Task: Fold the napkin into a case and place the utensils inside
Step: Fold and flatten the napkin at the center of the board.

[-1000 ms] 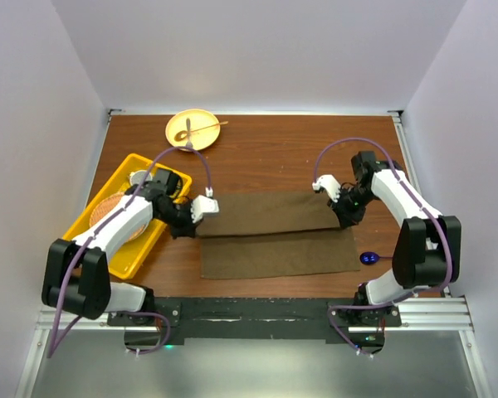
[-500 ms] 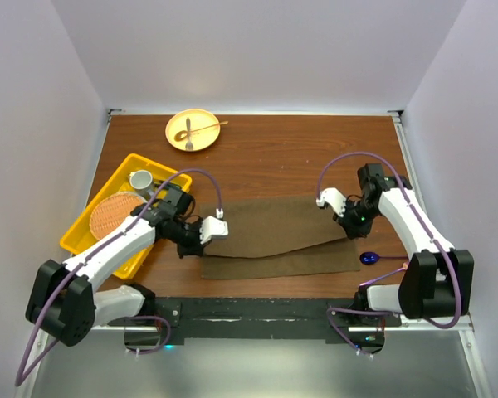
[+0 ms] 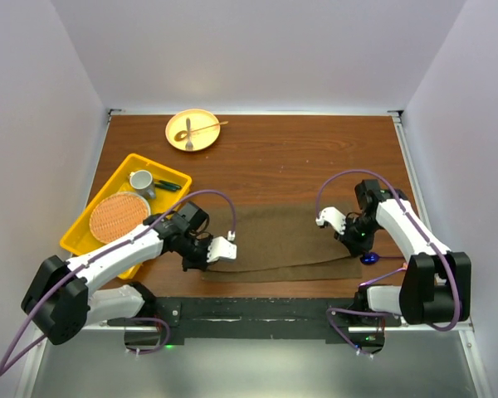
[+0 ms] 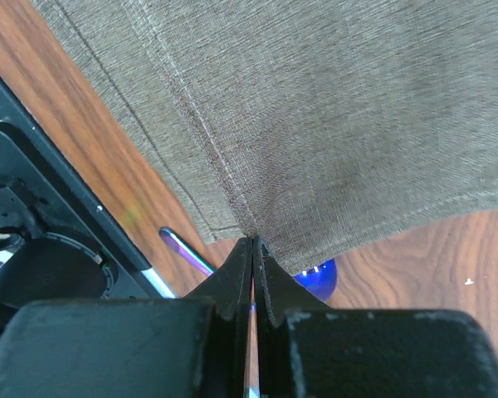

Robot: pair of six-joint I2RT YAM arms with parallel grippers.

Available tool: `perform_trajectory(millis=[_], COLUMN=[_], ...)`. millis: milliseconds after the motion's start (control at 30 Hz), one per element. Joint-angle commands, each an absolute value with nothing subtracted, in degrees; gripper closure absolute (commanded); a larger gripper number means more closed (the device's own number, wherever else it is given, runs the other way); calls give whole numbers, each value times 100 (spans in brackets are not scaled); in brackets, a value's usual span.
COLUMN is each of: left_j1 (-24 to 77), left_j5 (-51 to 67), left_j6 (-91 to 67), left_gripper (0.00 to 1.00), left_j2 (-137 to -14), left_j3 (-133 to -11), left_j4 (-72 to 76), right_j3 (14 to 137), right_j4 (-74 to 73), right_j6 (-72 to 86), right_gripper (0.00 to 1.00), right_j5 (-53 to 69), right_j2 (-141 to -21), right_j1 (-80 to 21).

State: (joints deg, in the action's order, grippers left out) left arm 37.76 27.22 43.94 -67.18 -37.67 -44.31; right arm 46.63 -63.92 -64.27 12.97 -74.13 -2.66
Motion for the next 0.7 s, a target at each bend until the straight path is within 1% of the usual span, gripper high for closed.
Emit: perform_trajectory(millis=[0,167,400,567,667], left_j1=[3832,3832,3858,3928,3964], left_j5=[2610,2768,3067,3068,2874], left_j6=[4359,4561,5044,5229,5037], left_gripper=[100,100,100,100,100], left_j2=[-6610,-6416,-6591,-6794,-6969], left_j3=[-3911,-4209,-4395,-4325,-4228], left_j4=[-4473,-4965,-5484,-5546,-5195], right_j3=[4886,5221,4957,5036,5062], right_j4=[-6679,-7416,-7752,-7918,-7744], right_j6=[-6574,-6828,-7128,-6953,-6611], right_gripper=[100,100,100,100,100], right_j5=[1318,1432,1345,1564,1661], right_j2=[-7278,-6935,-6890,-7505,-8040], right_j1=[-255,-264,-307,-640,-957])
